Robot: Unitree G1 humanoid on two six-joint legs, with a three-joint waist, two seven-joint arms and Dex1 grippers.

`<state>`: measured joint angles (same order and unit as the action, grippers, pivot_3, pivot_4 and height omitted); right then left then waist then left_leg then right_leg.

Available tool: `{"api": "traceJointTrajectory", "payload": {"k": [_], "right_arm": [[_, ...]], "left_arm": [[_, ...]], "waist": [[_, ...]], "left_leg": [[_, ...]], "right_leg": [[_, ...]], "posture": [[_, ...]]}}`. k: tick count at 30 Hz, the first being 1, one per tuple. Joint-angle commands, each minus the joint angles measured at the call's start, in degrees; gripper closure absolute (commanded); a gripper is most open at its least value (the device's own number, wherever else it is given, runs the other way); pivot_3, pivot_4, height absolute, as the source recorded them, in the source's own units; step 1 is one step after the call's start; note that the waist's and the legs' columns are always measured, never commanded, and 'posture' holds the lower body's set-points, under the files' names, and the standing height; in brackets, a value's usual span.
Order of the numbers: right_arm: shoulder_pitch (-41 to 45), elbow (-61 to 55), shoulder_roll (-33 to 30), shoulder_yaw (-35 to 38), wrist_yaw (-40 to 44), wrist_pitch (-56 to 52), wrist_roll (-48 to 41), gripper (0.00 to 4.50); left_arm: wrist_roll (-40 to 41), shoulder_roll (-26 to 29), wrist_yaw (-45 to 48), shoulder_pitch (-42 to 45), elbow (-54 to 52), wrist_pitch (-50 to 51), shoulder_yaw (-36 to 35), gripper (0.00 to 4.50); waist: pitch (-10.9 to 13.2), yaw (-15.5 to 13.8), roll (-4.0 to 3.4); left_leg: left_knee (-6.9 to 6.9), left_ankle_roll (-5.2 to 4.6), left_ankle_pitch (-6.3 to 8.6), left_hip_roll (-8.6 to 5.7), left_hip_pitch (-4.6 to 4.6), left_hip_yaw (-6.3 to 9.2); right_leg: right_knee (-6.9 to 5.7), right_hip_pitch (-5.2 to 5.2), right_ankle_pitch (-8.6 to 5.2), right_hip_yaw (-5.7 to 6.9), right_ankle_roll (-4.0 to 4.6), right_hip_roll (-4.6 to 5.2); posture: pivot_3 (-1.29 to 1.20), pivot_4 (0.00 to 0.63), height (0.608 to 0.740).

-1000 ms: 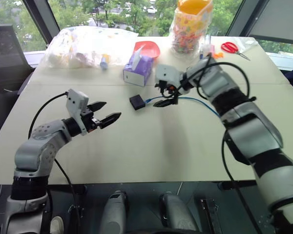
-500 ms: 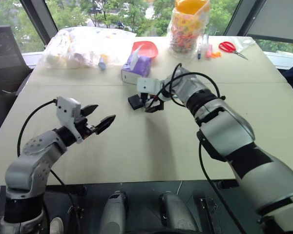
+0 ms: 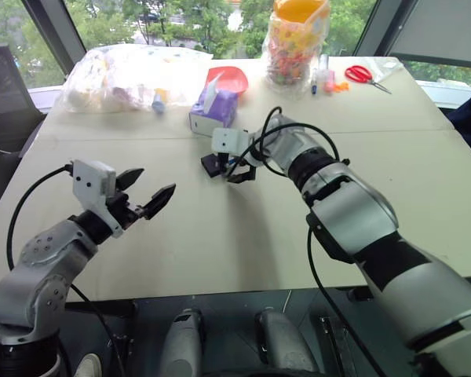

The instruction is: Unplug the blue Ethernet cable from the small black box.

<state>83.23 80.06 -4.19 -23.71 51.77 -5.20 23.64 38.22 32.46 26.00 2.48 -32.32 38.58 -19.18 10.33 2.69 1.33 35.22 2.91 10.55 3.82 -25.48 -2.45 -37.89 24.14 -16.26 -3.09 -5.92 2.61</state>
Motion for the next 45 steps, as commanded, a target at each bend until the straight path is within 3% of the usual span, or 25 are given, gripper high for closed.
{"api": "traceJointTrajectory", "payload": {"k": [1, 10, 13, 16, 17, 19, 27, 31, 36, 40, 44, 45], "right_arm": [[-0.22, -0.23, 1.58, 2.11, -1.05, -0.26, 0.00, 0.00], [-2.27, -0.01, 3.56, 3.49, -1.33, -0.69, 1.75, 0.00], [-2.75, 0.01, 3.28, 5.50, -1.11, -2.01, 0.68, 1.35], [-2.70, -0.09, 3.43, 8.07, -0.49, -3.50, -0.73, 3.15], [-2.68, -0.14, 3.48, 8.78, -0.51, -3.83, -1.05, 3.41], [-2.65, -0.22, 3.51, 9.88, -0.99, -4.26, -1.38, 4.42], [-1.91, -1.04, 0.65, 15.19, 4.58, -5.37, -5.14, 4.42], [-2.05, -3.89, -2.03, 17.65, 14.98, -0.68, -9.25, 4.42], [-4.38, -8.79, -3.62, 17.58, 17.57, 4.76, -11.50, 4.42], [-3.86, -8.31, -4.23, 17.38, 12.79, 5.45, -11.48, 3.17], [-3.46, -5.85, -4.57, 16.33, -0.73, 6.28, -9.00, 1.17], [-3.54, -5.43, -4.52, 15.97, -1.73, 6.46, -8.61, 1.17]], "left_arm": [[1.43, 0.65, -0.95, -0.88, -3.39, 0.30, -2.23, 0.02], [5.06, 2.84, -2.59, -5.00, -8.12, 3.69, -5.86, 0.02], [6.41, 4.50, -2.61, -5.15, -8.13, 4.92, -7.34, 0.00], [7.23, 5.31, -2.58, -4.95, -7.96, 5.28, -7.18, 0.00], [7.43, 5.41, -2.66, -4.66, -7.74, 5.31, -6.94, 0.00], [7.44, 5.61, -2.76, -3.66, -6.97, 5.39, -6.22, 0.00], [6.00, 4.84, -2.30, 1.71, -2.55, 4.84, -1.83, 0.00], [5.00, 3.64, -0.87, 4.78, 0.78, 3.53, 1.58, 0.00], [3.05, 2.19, 1.32, 9.15, 5.77, 1.64, 5.21, 0.00], [1.52, 1.43, 3.22, 12.32, 9.05, 0.23, 7.78, 0.00], [0.09, 0.08, 4.28, 14.35, 11.10, -1.07, 9.57, 0.00], [-0.20, -0.08, 4.45, 14.36, 11.19, -1.29, 9.77, 0.00]], "waist": [[0.00, 0.07, 0.01], [-0.06, 1.13, 0.06], [-0.07, 1.36, 0.07], [-0.08, 1.36, 0.09], [-0.08, 1.37, 0.08], [-0.07, 1.33, 0.08], [-0.07, 1.24, 0.08], [-0.06, 1.23, 0.09], [-0.05, 1.37, 0.08], [-0.05, 1.25, 0.08], [-0.05, 1.22, 0.08], [-0.05, 1.24, 0.09]], "left_leg": [[0.00, 0.00, 0.00, 0.00, 0.02, 0.00], [0.02, 0.01, -0.01, 0.01, 0.13, 0.02], [0.02, 0.01, -0.01, 0.01, 0.14, 0.05], [0.04, 0.02, -0.01, 0.01, 0.17, 0.07], [0.04, 0.02, -0.01, 0.01, 0.16, 0.07], [0.04, 0.02, -0.01, 0.01, 0.16, 0.07], [0.06, 0.03, -0.02, -0.02, 0.11, 0.06], [0.05, 0.03, -0.02, -0.02, 0.08, 0.06], [0.04, 0.03, -0.02, -0.01, 0.10, 0.07], [0.03, 0.04, -0.03, 0.00, 0.09, 0.07], [0.05, 0.05, -0.04, -0.01, 0.09, 0.06], [0.05, 0.06, -0.04, -0.01, 0.08, 0.06]], "right_leg": [[-0.02, 0.00, 0.00, -0.01, 0.00, 0.00], [-0.11, -0.06, -0.01, -0.02, 0.02, -0.01], [-0.14, -0.07, -0.01, -0.01, 0.02, -0.02], [-0.17, -0.09, -0.01, 0.00, 0.02, -0.03], [-0.16, -0.09, -0.01, -0.01, 0.02, -0.03], [-0.17, -0.09, -0.01, -0.01, 0.02, -0.03], [-0.13, -0.08, -0.01, -0.01, 0.01, -0.02], [-0.12, -0.08, 0.00, -0.01, -0.01, -0.04], [-0.14, -0.07, 0.00, -0.01, -0.02, -0.08], [-0.15, -0.05, 0.00, -0.01, -0.02, -0.09], [-0.15, -0.06, 0.00, -0.02, -0.02, -0.06], [-0.15, -0.06, 0.00, -0.02, -0.02, -0.06]], "posture": [[0.00, 0.150, 0.735], [0.00, 0.150, 0.735], [0.00, 0.150, 0.735], [0.00, 0.150, 0.735], [0.00, 0.150, 0.735], [0.00, 0.150, 0.735], [0.00, 0.150, 0.735], [0.00, 0.150, 0.735], [0.00, 0.150, 0.735], [0.00, 0.150, 0.735], [0.00, 0.150, 0.735], [0.00, 0.150, 0.735]]}}
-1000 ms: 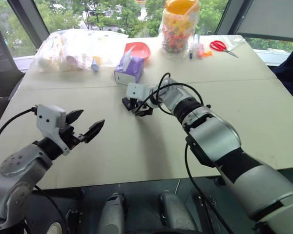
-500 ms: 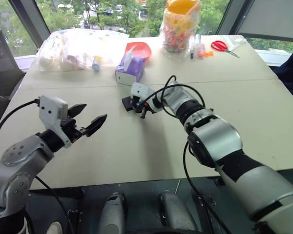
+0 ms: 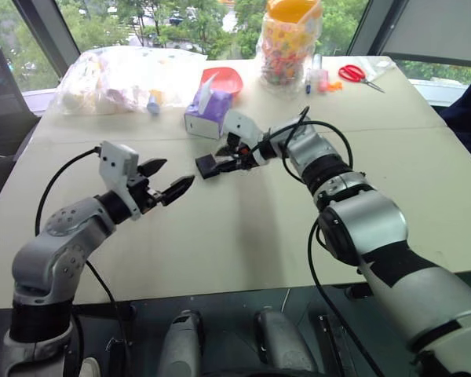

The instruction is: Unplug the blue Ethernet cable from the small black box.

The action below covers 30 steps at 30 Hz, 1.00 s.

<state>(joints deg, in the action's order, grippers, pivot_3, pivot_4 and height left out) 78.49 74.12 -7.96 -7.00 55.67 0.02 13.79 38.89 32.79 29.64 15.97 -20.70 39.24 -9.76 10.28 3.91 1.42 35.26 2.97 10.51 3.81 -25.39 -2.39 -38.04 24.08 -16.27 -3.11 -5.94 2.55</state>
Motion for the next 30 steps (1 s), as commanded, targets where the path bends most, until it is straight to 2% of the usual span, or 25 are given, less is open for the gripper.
{"api": "traceJointTrajectory", "payload": {"k": [1, 9, 28, 30], "right_arm": [[1.09, 0.90, -0.57, -0.81, -6.86, 1.46, 1.41, 1.17], [0.41, 4.26, 1.28, -4.09, -12.02, -3.69, 5.32, 1.17], [0.26, 5.20, 6.96, 0.42, -13.62, -14.52, 4.14, 1.17], [0.35, 5.19, 7.40, 0.67, -13.22, -14.72, 4.28, 1.69]], "left_arm": [[-1.17, -0.59, 0.92, 0.92, -0.30, -2.09, 0.43, 0.00], [-2.07, -1.65, 1.04, 0.60, -0.92, -2.36, -0.10, 0.00], [-0.95, -2.43, -3.77, -7.06, -8.99, -1.30, -4.08, 0.00], [-0.73, -2.27, -4.15, -7.71, -9.74, -1.07, -4.64, 0.00]], "waist": [[0.00, 0.02, 0.00], [0.00, 0.04, 0.00], [-0.02, 0.16, 0.02], [-0.02, 0.15, 0.02]], "left_leg": [[0.00, 0.00, 0.00, 0.00, 0.00, 0.00], [-0.02, 0.00, 0.00, 0.00, 0.00, -0.01], [-0.01, 0.00, 0.00, 0.02, 0.05, 0.00], [-0.01, 0.00, 0.00, 0.02, 0.06, 0.01]], "right_leg": [[0.00, 0.00, 0.00, 0.00, 0.00, 0.00], [0.00, 0.02, 0.00, -0.02, 0.00, 0.00], [-0.03, -0.02, 0.00, -0.02, 0.00, -0.01], [-0.03, -0.02, 0.00, -0.02, 0.00, -0.01]], "posture": [[0.00, 0.150, 0.735], [0.00, 0.150, 0.735], [0.00, 0.150, 0.735], [0.00, 0.150, 0.735]]}}
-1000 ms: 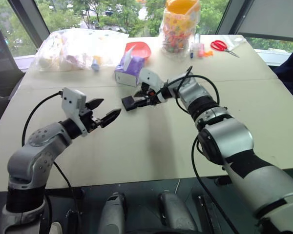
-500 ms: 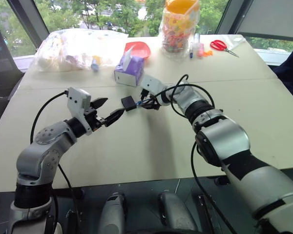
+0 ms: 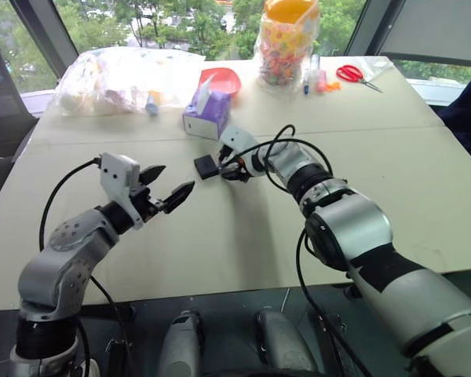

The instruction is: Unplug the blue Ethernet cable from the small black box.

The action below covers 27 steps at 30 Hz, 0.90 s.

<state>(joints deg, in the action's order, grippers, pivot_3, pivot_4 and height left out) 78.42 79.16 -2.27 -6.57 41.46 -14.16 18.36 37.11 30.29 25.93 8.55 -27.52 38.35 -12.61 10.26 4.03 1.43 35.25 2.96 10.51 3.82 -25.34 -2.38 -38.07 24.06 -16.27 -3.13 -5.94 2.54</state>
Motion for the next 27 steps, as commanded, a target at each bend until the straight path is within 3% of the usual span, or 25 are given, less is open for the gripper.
{"api": "traceJointTrajectory", "payload": {"k": [1, 6, 7, 13, 18, 22, 27], "right_arm": [[0.45, 0.14, 1.87, 0.35, 1.12, -0.63, -0.23, 1.95], [0.90, 0.06, 2.84, 1.36, 2.82, -1.39, -1.02, 4.37], [1.04, 0.02, 3.06, 1.72, 3.47, -1.70, -1.40, 4.47], [1.29, -0.35, 2.73, 0.36, 8.87, -1.39, -0.45, 4.47], [1.98, -3.43, 0.02, -2.11, 10.15, 7.79, 0.22, 4.47], [-1.45, -9.96, -3.43, -6.09, 1.77, 18.35, 3.40, 4.47], [-17.92, -35.89, -11.96, -12.08, -17.00, 24.05, 14.10, 4.47]], "left_arm": [[1.17, 0.31, -0.60, -0.53, -3.20, -0.09, -1.99, 0.00], [1.80, 0.82, -1.10, -0.77, -3.64, 0.23, -2.45, 0.00], [1.86, 0.87, -1.21, -0.64, -3.60, 0.27, -2.40, 0.00], [1.90, 1.02, -1.26, 0.65, -2.79, 0.80, -2.01, 0.00], [2.70, 0.76, -0.23, 3.03, -0.57, 1.40, -1.67, 0.00], [5.84, 0.67, 1.18, 7.67, 3.00, 3.25, -2.10, 0.00], [12.41, 2.98, 9.66, 16.93, 11.15, 9.08, -0.82, 0.00]], "waist": [[0.00, 0.07, 0.00], [0.00, 0.02, 0.00], [0.00, 0.02, 0.00], [0.00, 0.00, 0.00], [0.01, -0.02, -0.01], [0.02, -0.38, 0.00], [-0.02, -1.41, 0.07]], "left_leg": [[0.01, 0.00, 0.00, 0.00, 0.00, 0.00], [0.01, 0.00, 0.00, 0.00, 0.01, 0.00], [0.02, 0.00, 0.00, 0.00, 0.01, 0.00], [0.00, 0.00, 0.00, 0.00, 0.00, 0.00], [0.01, 0.00, 0.00, -0.01, -0.02, 0.00], [0.03, 0.01, 0.00, -0.02, -0.12, 0.02], [0.04, 0.01, -0.01, -0.06, -0.12, 0.07]], "right_leg": [[0.00, 0.00, 0.00, 0.00, 0.00, 0.00], [-0.02, 0.00, 0.00, 0.00, 0.00, -0.01], [-0.02, 0.00, 0.00, 0.00, 0.00, 0.00], [0.00, 0.00, 0.00, 0.00, 0.00, -0.01], [0.00, 0.02, 0.00, 0.00, 0.00, -0.01], [0.00, 0.08, 0.00, 0.02, -0.01, 0.00], [0.04, 0.02, -0.03, 0.03, -0.05, 0.02]], "posture": [[0.00, 0.150, 0.735], [0.00, 0.150, 0.735], [0.00, 0.150, 0.735], [0.00, 0.150, 0.735], [0.00, 0.150, 0.735], [0.00, 0.150, 0.735], [0.00, 0.150, 0.735]]}}
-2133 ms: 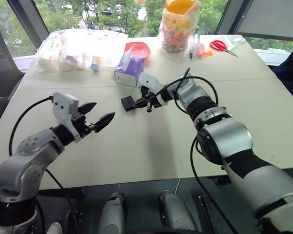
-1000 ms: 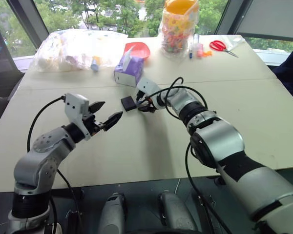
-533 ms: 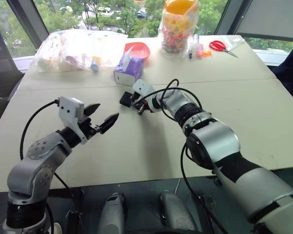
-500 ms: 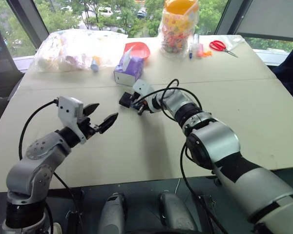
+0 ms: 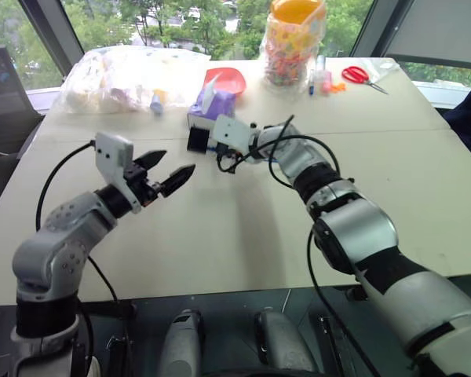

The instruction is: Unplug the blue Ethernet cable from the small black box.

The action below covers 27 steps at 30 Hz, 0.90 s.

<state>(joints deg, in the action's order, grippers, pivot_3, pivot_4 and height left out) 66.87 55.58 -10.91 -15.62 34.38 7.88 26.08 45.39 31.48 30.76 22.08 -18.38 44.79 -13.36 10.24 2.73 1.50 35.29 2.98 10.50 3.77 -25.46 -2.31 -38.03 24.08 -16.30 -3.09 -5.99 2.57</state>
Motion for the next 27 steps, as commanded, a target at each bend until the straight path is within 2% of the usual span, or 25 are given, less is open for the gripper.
{"api": "traceJointTrajectory", "payload": {"k": [1, 5, 11, 14, 17, 27], "right_arm": [[-9.36, -17.02, -4.60, -3.86, -13.28, 1.10, 8.99, 4.47], [-20.88, -36.09, -9.15, -7.33, -24.94, -1.44, 21.28, 4.47], [-28.39, -47.87, -10.99, -8.54, -27.76, -5.46, 27.70, 4.47], [-33.26, -57.95, -11.99, -7.20, -24.51, -4.62, 25.42, 4.47], [-36.45, -63.07, -13.89, -6.00, -21.12, -2.70, 22.03, 4.47], [-38.39, -69.44, -16.33, -3.54, -16.38, -0.36, 17.32, 4.47]], "left_arm": [[5.22, 2.36, 6.48, 4.88, 3.47, 3.73, 0.00, 0.00], [6.18, 4.89, 13.25, 10.37, 10.06, 5.85, 1.53, 0.00], [2.95, 7.45, 20.94, 15.35, 16.66, 4.93, 5.30, 0.00], [-1.20, 7.65, 26.31, 19.54, 22.14, 1.35, 8.82, 0.00], [-4.83, 7.64, 30.21, 21.48, 25.29, -2.19, 11.34, 0.00], [-10.84, 6.49, 35.96, 22.92, 28.17, -8.01, 13.57, 0.00]], "waist": [[0.00, -0.26, 0.00], [0.02, 0.00, -0.02], [0.01, 0.54, -0.02], [0.00, -0.19, 0.00], [0.00, -0.59, 0.01], [0.01, -0.33, 0.01]], "left_leg": [[0.00, 0.00, 0.00, -0.01, -0.01, -0.01], [-0.08, 0.07, -0.04, -0.02, -0.07, -0.06], [-0.10, 0.22, -0.15, 0.02, 0.02, -0.04], [-0.03, 0.22, -0.15, 0.00, 0.01, 0.03], [-0.03, 0.21, -0.15, -0.01, -0.04, 0.04], [-0.02, 0.20, -0.16, 0.01, -0.01, 0.06]], "right_leg": [[0.00, 0.02, -0.01, -0.02, -0.01, 0.00], [-0.04, 0.19, -0.02, -0.08, -0.03, 0.00], [-0.17, 0.22, -0.02, -0.12, -0.02, -0.11], [-0.16, 0.13, -0.02, -0.10, -0.02, -0.11], [-0.08, 0.12, -0.03, -0.09, -0.02, -0.11], [-0.10, 0.09, -0.03, -0.09, -0.02, -0.13]], "posture": [[0.00, 0.150, 0.735], [0.00, 0.150, 0.735], [0.00, 0.150, 0.735], [0.00, 0.150, 0.735], [0.00, 0.150, 0.735], [0.00, 0.150, 0.735]]}}
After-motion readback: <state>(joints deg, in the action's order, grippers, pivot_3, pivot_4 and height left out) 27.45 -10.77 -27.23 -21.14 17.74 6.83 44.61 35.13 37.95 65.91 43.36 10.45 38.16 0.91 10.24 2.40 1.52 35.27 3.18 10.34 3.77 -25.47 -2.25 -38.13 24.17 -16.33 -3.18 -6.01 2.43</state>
